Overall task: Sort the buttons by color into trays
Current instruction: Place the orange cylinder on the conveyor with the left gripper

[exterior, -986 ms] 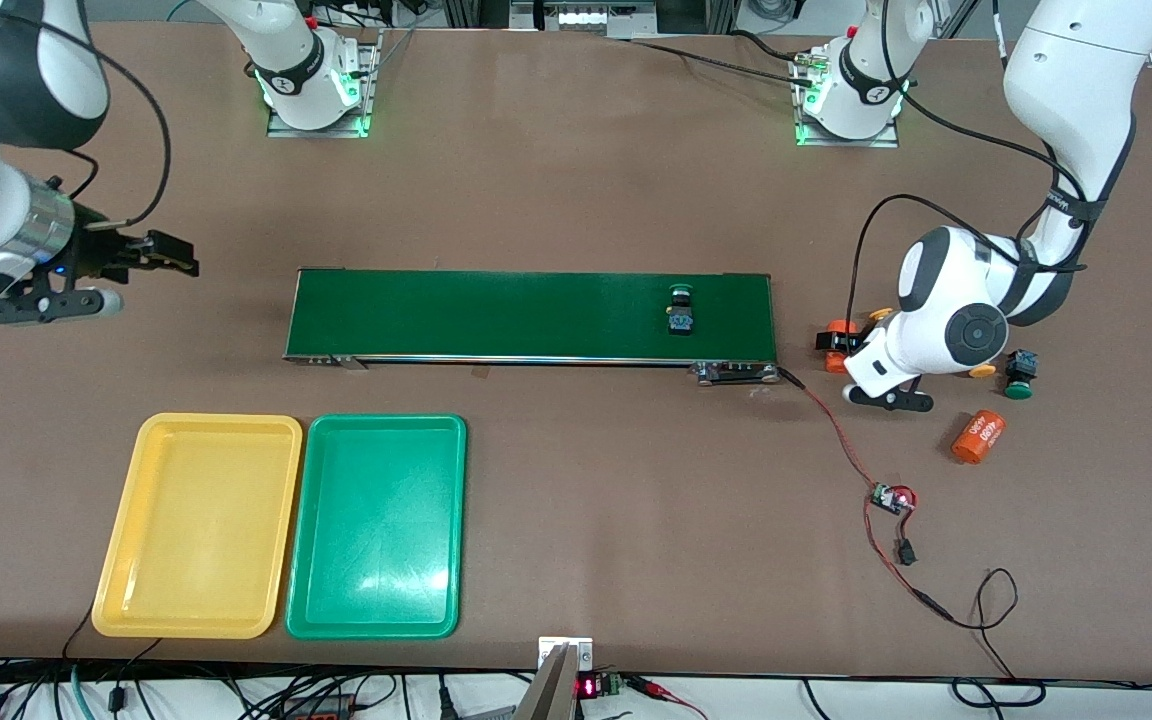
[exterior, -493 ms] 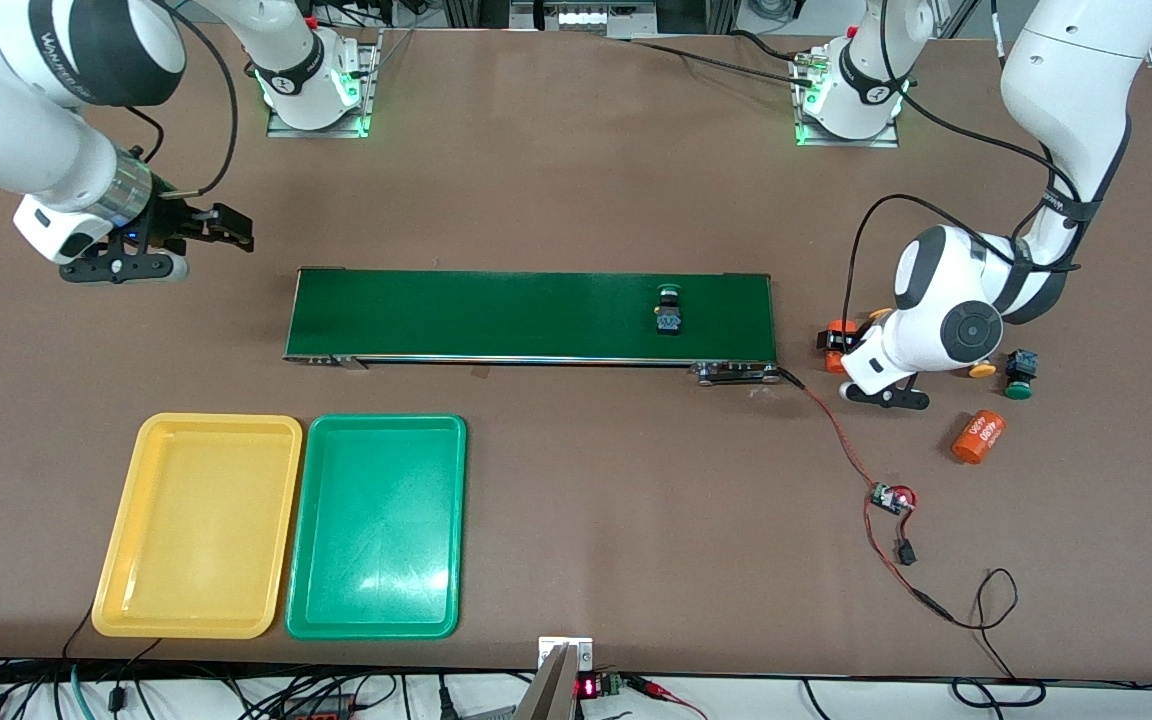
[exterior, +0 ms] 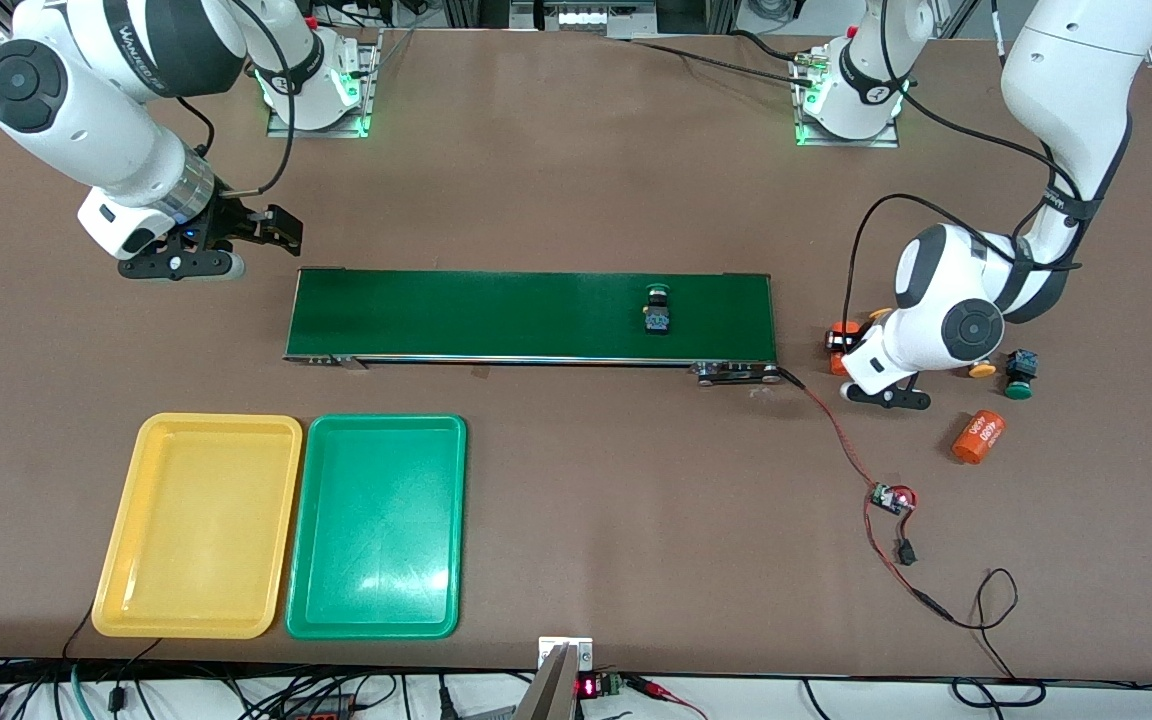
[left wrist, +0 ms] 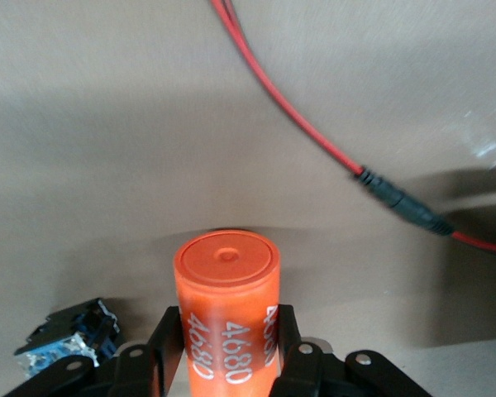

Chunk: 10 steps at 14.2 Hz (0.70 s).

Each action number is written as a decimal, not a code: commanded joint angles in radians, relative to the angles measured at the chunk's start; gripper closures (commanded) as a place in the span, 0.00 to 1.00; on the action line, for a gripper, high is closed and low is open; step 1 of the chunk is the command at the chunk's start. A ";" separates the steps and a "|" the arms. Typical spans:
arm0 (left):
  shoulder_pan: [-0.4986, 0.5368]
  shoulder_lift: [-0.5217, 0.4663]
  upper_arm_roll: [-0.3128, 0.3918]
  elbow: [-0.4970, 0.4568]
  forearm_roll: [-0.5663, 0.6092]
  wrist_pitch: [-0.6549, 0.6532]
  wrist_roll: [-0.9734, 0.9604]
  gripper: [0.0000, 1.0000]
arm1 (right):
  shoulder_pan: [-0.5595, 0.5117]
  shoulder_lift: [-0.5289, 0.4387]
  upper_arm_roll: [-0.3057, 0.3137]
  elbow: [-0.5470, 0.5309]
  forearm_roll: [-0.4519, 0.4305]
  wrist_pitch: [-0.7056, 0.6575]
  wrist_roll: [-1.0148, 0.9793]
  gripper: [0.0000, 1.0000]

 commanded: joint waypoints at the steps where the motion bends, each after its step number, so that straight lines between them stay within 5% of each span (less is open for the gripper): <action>1: 0.006 -0.126 -0.043 -0.009 0.016 -0.035 -0.009 1.00 | 0.018 0.011 -0.001 -0.008 0.001 0.040 0.016 0.00; 5: -0.001 -0.199 -0.151 -0.008 0.021 -0.089 0.079 1.00 | 0.058 0.072 0.001 -0.007 0.008 0.118 0.061 0.00; 10: -0.006 -0.199 -0.265 -0.013 0.019 -0.106 0.467 1.00 | 0.135 0.149 0.001 -0.008 0.002 0.205 0.177 0.00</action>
